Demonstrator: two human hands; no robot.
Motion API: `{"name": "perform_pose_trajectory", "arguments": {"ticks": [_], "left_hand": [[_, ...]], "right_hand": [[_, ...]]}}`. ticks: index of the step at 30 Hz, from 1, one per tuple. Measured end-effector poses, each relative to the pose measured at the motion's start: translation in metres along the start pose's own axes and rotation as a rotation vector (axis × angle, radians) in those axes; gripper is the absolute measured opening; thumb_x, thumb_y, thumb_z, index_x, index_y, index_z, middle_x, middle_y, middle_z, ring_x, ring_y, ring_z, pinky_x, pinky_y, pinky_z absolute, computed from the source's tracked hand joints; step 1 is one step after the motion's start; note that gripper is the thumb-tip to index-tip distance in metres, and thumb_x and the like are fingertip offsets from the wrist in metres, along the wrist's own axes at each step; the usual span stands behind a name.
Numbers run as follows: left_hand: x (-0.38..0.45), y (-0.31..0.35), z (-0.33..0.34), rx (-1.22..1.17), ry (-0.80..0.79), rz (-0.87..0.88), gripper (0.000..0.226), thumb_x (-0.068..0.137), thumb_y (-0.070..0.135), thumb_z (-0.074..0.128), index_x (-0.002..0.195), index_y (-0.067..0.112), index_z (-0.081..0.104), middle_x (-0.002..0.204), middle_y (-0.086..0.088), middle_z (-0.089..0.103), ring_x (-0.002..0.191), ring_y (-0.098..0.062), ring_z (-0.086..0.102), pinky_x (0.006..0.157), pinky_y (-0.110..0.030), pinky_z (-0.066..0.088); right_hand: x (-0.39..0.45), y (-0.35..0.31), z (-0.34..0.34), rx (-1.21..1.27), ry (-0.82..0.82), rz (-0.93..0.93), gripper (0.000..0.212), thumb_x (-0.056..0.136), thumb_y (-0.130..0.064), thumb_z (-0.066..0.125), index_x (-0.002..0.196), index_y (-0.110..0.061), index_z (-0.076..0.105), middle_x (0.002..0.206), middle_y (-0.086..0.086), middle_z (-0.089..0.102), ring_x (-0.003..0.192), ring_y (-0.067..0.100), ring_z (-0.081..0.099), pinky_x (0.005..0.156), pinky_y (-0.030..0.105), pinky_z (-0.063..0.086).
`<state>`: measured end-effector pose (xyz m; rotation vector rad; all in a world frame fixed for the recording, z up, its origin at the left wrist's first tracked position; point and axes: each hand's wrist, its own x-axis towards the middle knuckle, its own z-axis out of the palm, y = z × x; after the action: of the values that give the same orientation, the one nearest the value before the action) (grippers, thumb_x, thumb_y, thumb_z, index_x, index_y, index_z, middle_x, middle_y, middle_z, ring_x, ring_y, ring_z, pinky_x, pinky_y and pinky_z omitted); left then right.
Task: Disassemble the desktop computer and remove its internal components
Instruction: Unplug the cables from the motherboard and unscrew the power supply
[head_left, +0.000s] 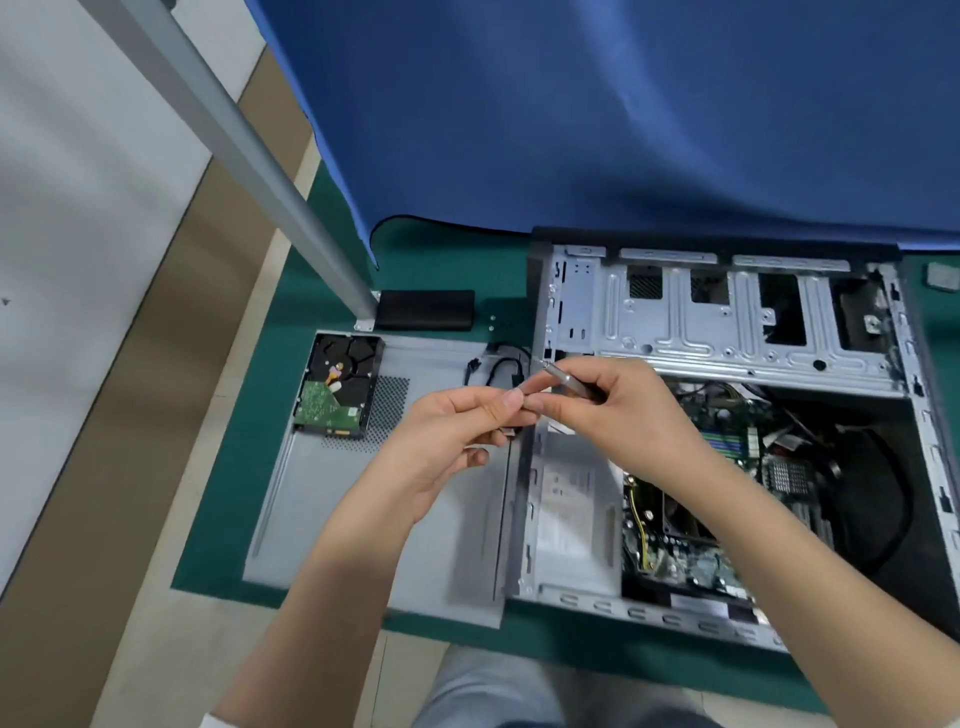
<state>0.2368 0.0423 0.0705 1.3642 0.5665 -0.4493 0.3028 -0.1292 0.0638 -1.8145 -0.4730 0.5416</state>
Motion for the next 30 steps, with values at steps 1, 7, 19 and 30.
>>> {"name": "perform_pose_trajectory", "arguments": {"ticks": [1,7,19,30], "left_hand": [[0.010,0.005,-0.006,0.018,0.011,-0.002,0.021,0.067,0.040,0.073,0.080,0.024,0.077,0.088,0.002,0.074,0.063,-0.001,0.055,0.063,-0.019,0.042],[0.086,0.009,-0.036,0.125,0.250,0.039,0.009,0.081,0.029,0.072,0.084,0.020,0.074,0.080,0.008,0.074,0.065,0.003,0.059,0.059,-0.011,0.041],[0.233,-0.013,-0.071,1.189,0.532,0.277,0.014,0.086,0.036,0.065,0.092,0.028,0.075,0.103,0.000,0.061,0.105,-0.022,0.047,0.072,-0.029,0.042],[0.242,-0.035,-0.070,1.275,0.513,0.314,0.019,0.090,0.034,0.061,0.101,0.025,0.074,0.105,-0.001,0.058,0.103,-0.025,0.044,0.078,-0.033,0.039]], "right_hand": [[0.012,0.002,0.001,0.007,-0.009,0.012,0.008,0.083,-0.024,0.071,0.085,-0.032,0.073,0.048,-0.013,0.047,0.049,0.002,0.041,0.052,0.013,0.035],[0.082,0.026,-0.004,-0.255,0.098,0.074,0.012,0.087,-0.031,0.064,0.098,-0.034,0.068,0.060,-0.017,0.057,0.053,0.001,0.047,0.053,0.021,0.040],[0.114,0.074,-0.023,-0.469,0.392,0.072,0.014,0.089,-0.020,0.056,0.093,-0.029,0.065,0.055,-0.010,0.052,0.057,0.008,0.051,0.047,0.020,0.031],[0.115,0.078,-0.022,-0.459,0.397,0.066,0.019,0.085,-0.016,0.055,0.094,-0.031,0.063,0.065,-0.024,0.052,0.058,0.002,0.049,0.049,0.018,0.030]]}}
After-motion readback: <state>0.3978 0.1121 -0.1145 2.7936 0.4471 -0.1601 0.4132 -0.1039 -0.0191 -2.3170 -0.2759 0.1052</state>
